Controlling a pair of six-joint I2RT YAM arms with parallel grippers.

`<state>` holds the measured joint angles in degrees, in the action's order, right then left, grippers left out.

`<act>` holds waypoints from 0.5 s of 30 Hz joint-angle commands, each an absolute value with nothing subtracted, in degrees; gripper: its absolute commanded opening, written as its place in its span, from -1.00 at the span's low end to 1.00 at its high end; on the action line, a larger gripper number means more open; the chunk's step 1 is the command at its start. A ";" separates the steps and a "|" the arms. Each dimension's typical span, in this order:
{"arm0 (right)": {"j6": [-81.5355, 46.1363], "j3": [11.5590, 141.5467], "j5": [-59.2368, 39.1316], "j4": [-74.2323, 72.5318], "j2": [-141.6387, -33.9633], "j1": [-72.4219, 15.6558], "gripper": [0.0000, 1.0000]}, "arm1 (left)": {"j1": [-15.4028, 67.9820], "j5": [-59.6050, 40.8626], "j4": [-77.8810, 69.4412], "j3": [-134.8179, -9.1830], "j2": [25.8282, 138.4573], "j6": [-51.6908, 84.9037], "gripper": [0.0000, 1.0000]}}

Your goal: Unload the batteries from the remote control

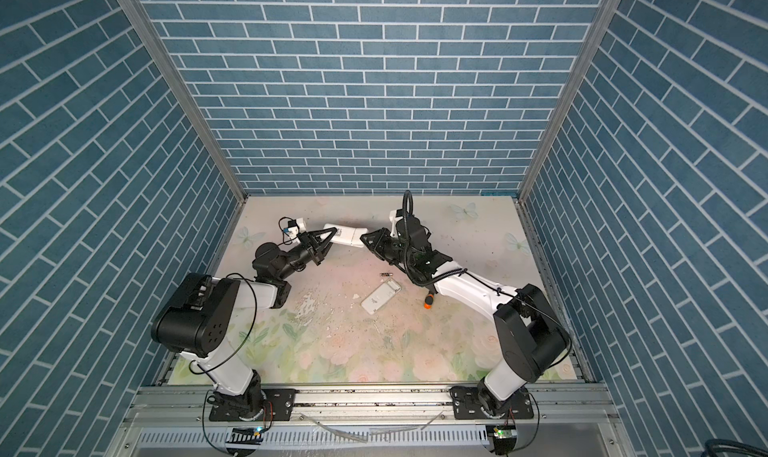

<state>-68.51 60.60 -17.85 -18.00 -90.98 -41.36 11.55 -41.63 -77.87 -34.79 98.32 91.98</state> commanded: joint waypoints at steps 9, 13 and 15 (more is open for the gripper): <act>-67.04 64.60 -19.07 -17.58 -93.31 -41.79 -0.68 | 12.21 -42.56 -80.60 -34.72 96.67 91.63 -1.00; -67.01 64.60 -19.20 -17.51 -93.37 -41.84 -0.77 | 12.22 -42.51 -80.60 -34.89 96.66 91.64 -1.00; -67.02 64.50 -19.03 -17.50 -93.17 -41.84 -0.80 | 12.20 -42.48 -80.60 -35.08 96.59 91.66 -1.00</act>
